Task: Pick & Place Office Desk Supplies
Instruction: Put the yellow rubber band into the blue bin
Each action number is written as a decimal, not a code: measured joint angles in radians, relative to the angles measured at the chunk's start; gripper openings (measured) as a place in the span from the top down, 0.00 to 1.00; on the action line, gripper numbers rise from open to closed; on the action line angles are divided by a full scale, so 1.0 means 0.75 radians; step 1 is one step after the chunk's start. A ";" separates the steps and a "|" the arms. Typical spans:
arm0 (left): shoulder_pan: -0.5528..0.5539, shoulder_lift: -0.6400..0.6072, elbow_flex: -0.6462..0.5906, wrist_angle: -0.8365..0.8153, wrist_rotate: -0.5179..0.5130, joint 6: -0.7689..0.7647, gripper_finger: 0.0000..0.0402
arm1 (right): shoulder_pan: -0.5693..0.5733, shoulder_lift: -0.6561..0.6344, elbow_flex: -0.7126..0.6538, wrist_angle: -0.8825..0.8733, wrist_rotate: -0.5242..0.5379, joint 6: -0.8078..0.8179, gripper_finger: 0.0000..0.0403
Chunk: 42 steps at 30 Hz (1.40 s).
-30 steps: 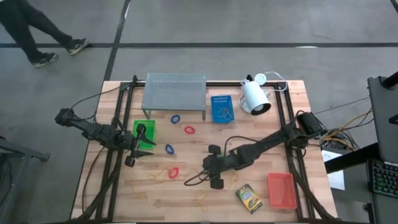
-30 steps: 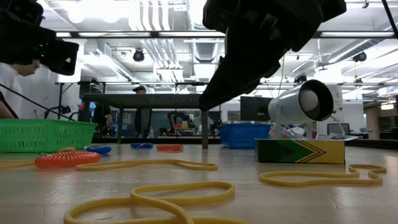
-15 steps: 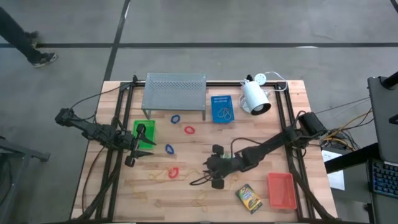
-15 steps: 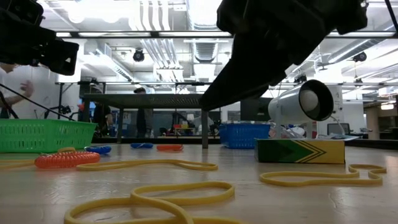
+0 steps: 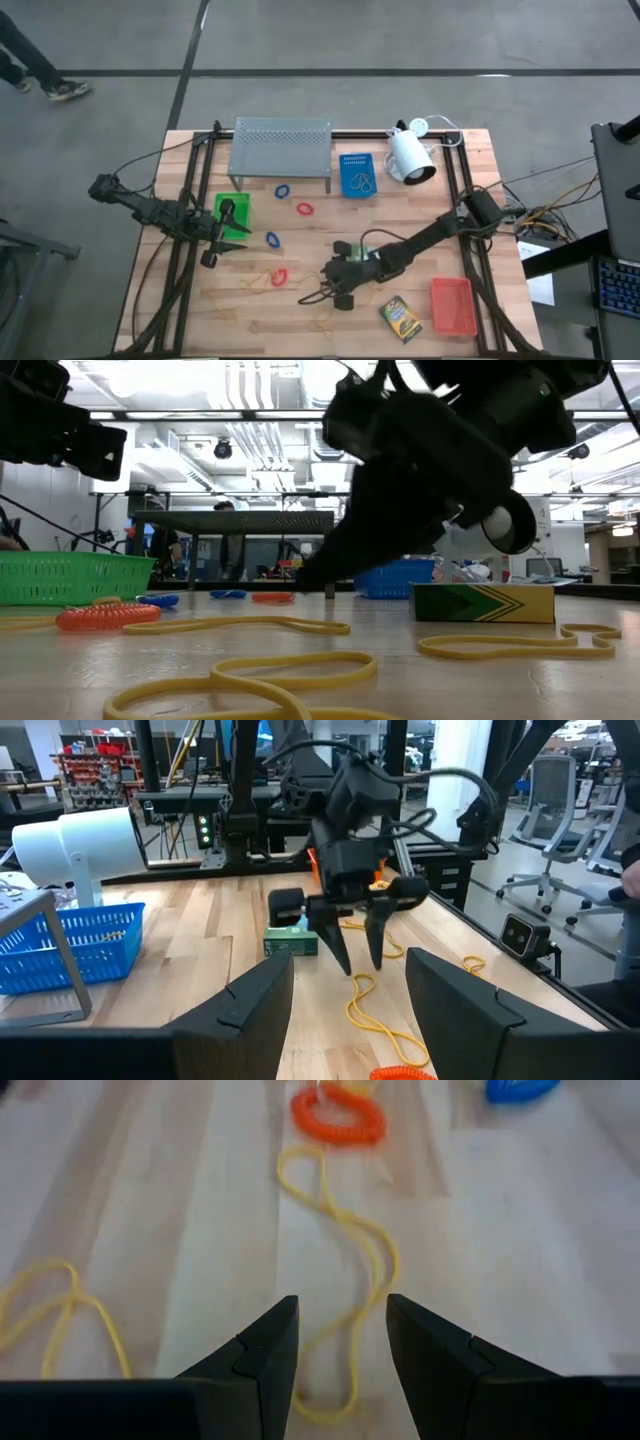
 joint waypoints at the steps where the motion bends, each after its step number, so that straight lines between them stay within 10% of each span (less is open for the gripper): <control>1: 0.000 0.002 0.000 0.000 0.000 0.000 0.50 | 0.000 0.007 0.017 -0.011 -0.005 0.001 0.63; 42: 0.001 0.075 0.000 0.000 0.000 0.000 0.50 | 0.009 0.050 0.052 -0.155 -0.051 0.070 0.67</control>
